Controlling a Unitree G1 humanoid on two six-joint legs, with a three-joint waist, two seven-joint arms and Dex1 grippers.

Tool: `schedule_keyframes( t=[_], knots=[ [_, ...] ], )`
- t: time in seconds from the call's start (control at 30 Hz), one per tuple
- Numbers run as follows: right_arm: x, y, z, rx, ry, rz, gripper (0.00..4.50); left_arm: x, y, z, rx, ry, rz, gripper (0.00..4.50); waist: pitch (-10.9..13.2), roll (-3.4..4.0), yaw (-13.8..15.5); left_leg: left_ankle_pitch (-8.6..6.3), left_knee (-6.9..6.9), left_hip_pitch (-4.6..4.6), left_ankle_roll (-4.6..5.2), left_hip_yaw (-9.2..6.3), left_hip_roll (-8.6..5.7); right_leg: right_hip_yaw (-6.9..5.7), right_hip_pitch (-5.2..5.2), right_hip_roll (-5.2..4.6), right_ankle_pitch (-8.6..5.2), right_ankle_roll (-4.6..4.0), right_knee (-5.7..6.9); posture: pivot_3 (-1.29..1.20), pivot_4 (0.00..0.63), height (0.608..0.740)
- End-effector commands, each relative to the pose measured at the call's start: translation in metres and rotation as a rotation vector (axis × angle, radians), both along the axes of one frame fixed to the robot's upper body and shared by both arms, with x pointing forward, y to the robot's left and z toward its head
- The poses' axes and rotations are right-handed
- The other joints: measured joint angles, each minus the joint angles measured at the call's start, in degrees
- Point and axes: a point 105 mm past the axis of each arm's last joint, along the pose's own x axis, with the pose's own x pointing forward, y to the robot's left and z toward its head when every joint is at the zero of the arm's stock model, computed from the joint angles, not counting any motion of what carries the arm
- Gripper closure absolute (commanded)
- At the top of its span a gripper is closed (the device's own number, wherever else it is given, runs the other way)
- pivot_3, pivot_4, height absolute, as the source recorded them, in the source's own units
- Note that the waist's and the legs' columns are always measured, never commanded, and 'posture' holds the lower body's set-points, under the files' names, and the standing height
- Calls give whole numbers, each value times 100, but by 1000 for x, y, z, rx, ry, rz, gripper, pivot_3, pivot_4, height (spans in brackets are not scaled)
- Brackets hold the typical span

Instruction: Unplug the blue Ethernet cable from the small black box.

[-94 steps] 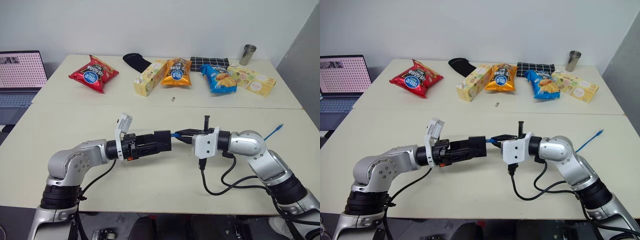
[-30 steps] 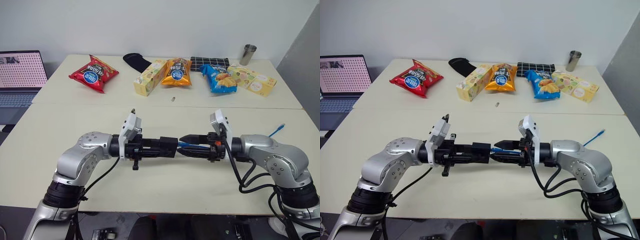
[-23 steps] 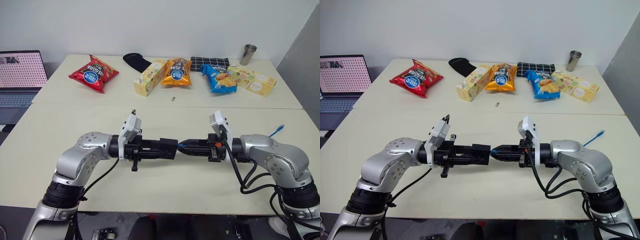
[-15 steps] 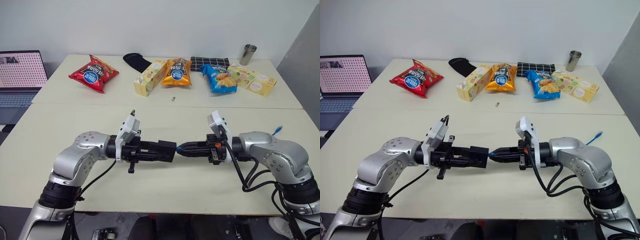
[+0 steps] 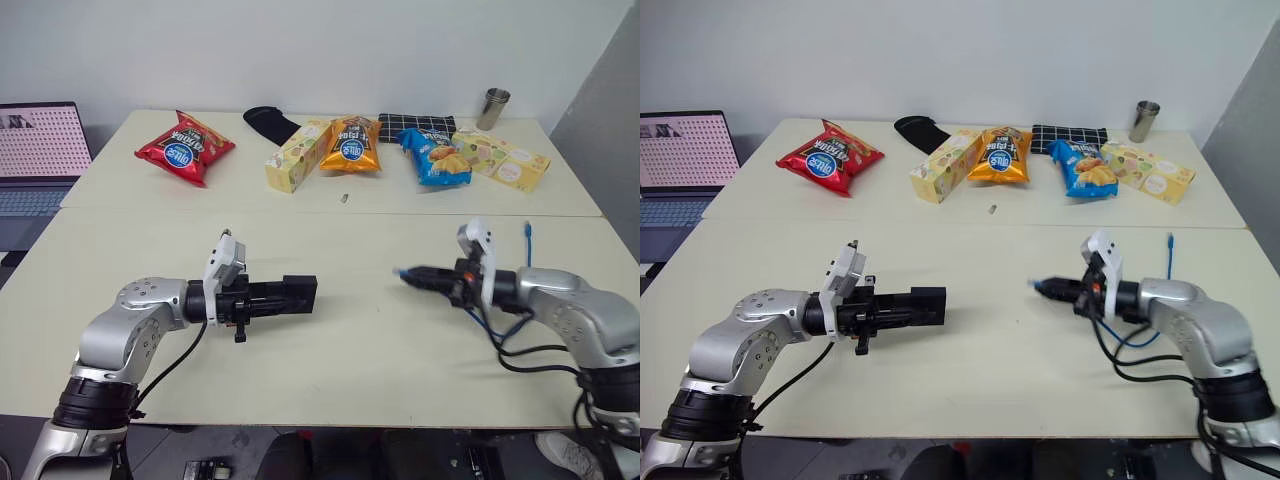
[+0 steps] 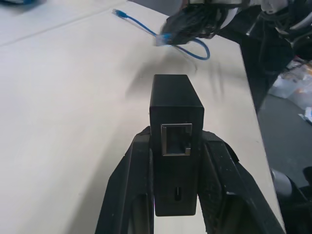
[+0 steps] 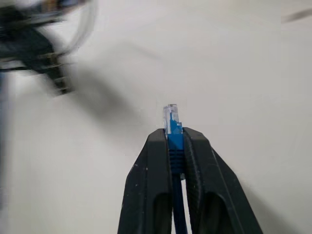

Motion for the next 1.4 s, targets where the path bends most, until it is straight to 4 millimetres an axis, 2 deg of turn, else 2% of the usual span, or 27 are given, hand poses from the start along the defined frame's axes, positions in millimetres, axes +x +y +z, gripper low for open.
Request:
schedule_keyframes(
  t=[0.03, 0.07, 0.1, 0.17, 0.3, 0.4, 0.5, 0.57, 0.7, 0.87, 0.9, 0.93, 0.97, 1.0, 1.2, 1.23, 1.4],
  knots=[
    [39, -23, 5, -147, -169, -268, 4442, 7, -3, 12, -11, -86, 54, 3703, 0, 0, 5, 0, -1, -2, 0, 1, 1, 0, -3, 0, 0, 0, 1, 0, 150, 740],
    [43, -25, 4, -164, -182, -299, 4442, 9, -5, 12, -10, -91, 55, 3703, 1, 2, 10, 1, 0, -2, -1, 1, 1, -2, -4, 0, 0, 0, 2, 0, 150, 740],
    [45, -25, 3, -161, -182, -305, 3742, 9, -6, 11, -1, -95, 52, 3703, 1, 2, 15, 1, -1, -5, -1, 4, -1, 2, -7, -1, 0, 0, 1, 0, 150, 740],
    [46, -21, 5, -164, -198, -288, 3479, 12, -9, 10, 11, -111, 58, 3703, 1, 2, 14, 1, 0, -7, -2, 5, 0, 0, -8, -2, 0, 0, -1, 0, 150, 740],
    [34, -10, 13, -167, -216, -171, 2417, 26, -8, 9, 15, -155, 146, 3703, 2, 3, 9, 1, -2, -6, -2, 7, 1, 1, -8, -2, 0, 0, 0, 0, 150, 740],
    [9, 9, 17, -192, -227, 39, 1755, 40, -8, 7, 31, -211, 229, 3703, 3, 4, 23, 1, -1, -6, -2, 7, 0, 1, -8, -1, 0, 0, 1, 0, 150, 740],
    [-35, 43, 32, -99, -197, 334, 1071, 69, -1, 6, 58, -335, 414, 3703, 2, 3, 24, 0, 0, -7, -1, 5, 1, -1, -4, -2, 0, 0, -6, 0, 150, 740],
    [-46, 56, 41, -67, -208, 398, 624, 83, 4, 6, 43, -399, 513, 3703, 3, 5, 29, 0, 1, -7, 0, 3, 2, -3, -3, -1, 0, 0, -6, 0, 150, 740],
    [-36, 70, 57, -30, -258, 339, 624, 105, 22, -4, 14, -448, 718, 3703, 0, -3, 10, 0, 4, 2, 0, 5, 2, -1, -2, 0, 0, 0, 9, 0, 150, 740],
    [-25, 73, 64, -26, -280, 267, 624, 116, 34, -28, 41, -427, 840, 3703, 0, -4, 13, 1, 2, -5, -1, 2, 1, -6, -13, -3, 0, 0, 12, 0, 150, 740],
    [-24, 72, 64, -28, -282, 259, 591, 117, 35, -34, 40, -408, 850, 3353, 0, -4, 15, 1, 1, -9, -1, 4, -1, -7, -19, -5, 1, 1, 15, 0, 150, 740],
    [-23, 72, 65, -30, -283, 251, 591, 115, 34, -41, 41, -382, 840, 3353, 0, -4, 21, 1, 2, -10, -2, 5, -3, -8, -22, -8, 1, 1, 19, 0, 150, 740],
    [-22, 72, 65, -31, -284, 243, 589, 113, 34, -48, 37, -352, 837, 2951, -1, -4, 26, 1, 2, -10, -2, 5, -4, -10, -23, -12, 1, 1, 24, 0, 150, 740],
    [-22, 71, 65, -32, -284, 237, 589, 111, 34, -53, 46, -340, 823, 2809, -1, -4, 25, 1, 4, -10, -2, 5, -5, -11, -23, -14, 1, 1, 28, 0, 150, 740],
    [-22, 69, 64, -34, -280, 213, 589, 103, 43, -58, 68, -306, 822, 1673, -1, -4, 6, 1, 4, -6, -2, 8, -4, -11, -25, -14, 1, 1, 35, 0, 150, 740],
    [-22, 69, 63, -32, -273, 204, 589, 98, 49, -60, 82, -288, 828, 1376, -1, -4, 5, 1, 3, -6, -2, 8, -4, -11, -26, -14, 1, 1, 35, 0, 150, 740],
    [-22, 56, 56, -21, -233, 128, 589, 67, 72, -49, 170, -242, 778, 1305, -2, -3, -62, 1, -11, -2, -2, 0, 2, -8, -32, -9, 1, 1, 43, 0, 150, 740]
  ],
)
